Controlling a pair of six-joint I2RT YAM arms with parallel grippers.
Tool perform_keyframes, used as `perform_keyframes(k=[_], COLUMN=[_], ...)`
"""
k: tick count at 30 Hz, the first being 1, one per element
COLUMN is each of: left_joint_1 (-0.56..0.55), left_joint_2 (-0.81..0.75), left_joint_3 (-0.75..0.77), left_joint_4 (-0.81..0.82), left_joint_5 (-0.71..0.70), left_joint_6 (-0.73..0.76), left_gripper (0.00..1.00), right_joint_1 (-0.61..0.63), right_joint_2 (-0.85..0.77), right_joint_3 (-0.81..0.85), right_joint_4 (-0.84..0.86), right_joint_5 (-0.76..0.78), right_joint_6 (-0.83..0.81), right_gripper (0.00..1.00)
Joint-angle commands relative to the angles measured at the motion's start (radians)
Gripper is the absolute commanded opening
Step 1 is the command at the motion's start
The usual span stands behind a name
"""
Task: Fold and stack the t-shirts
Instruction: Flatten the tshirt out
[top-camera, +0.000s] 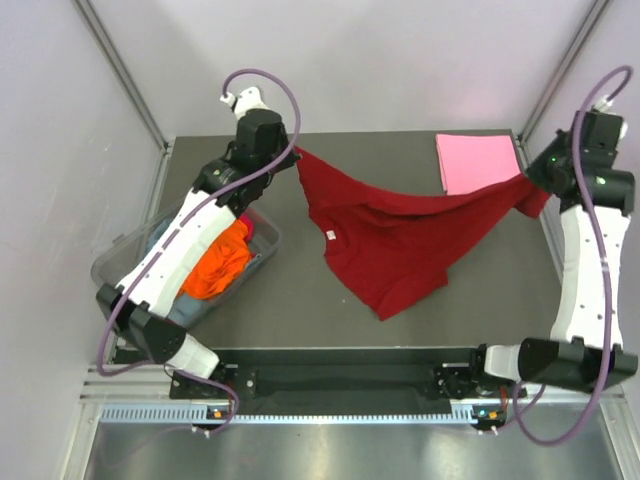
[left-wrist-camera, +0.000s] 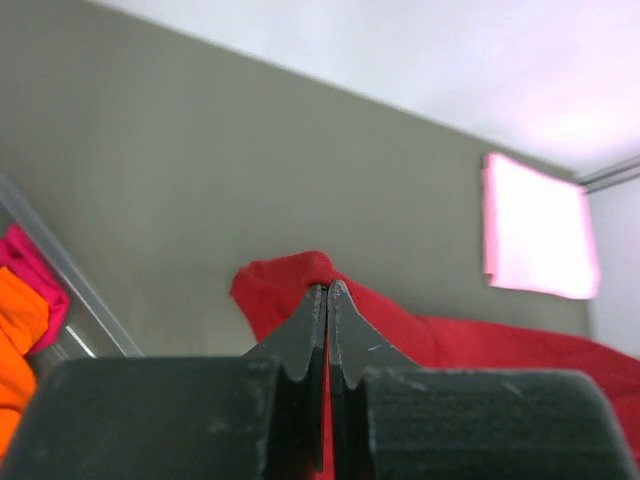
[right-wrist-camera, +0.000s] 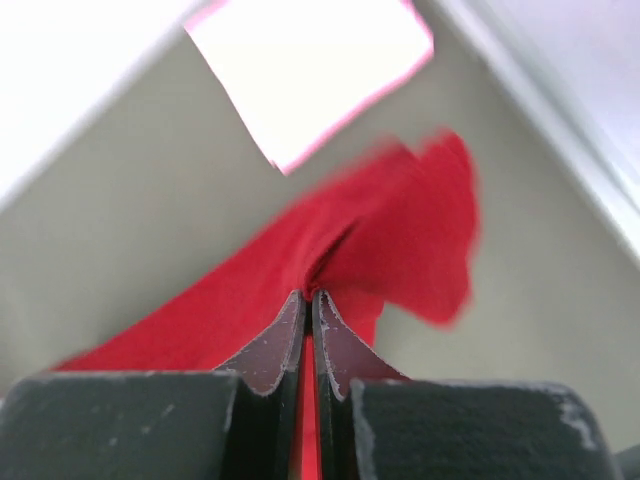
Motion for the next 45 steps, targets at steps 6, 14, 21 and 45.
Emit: perform_keyframes(k=[6,14,21,45], left_joint_1=[0.000,-0.002,0.000,0.000], left_joint_2=[-0.233,-0.311,-0.282,-0.302], left_joint_3=[-0.042,-0.438,-0.524,-0.517], left_joint_4=[0.061,0.169,0.117,0.140], left_joint_5=[0.121,0.401,0.423,0.398], left_joint_6=[-0.060,-0.096,-0.034,0.027], left_gripper=[0.00,0.00,0.00,0.00], right_joint_1=[-0.014,-0.051,-0.160,-0.203], right_joint_2=[-0.233,-0.284,-0.172,-0.231], right_joint_3=[-0.056,-0.603,-0.770,-0.866], right_joint_4=[-0.058,0.086,0.204,0.268], right_joint_5=[0.035,0.075,0.036,0.094], right_joint_6=[-0.013,0.024,0.040,0.164], right_gripper=[0.00,0.00,0.10,0.26])
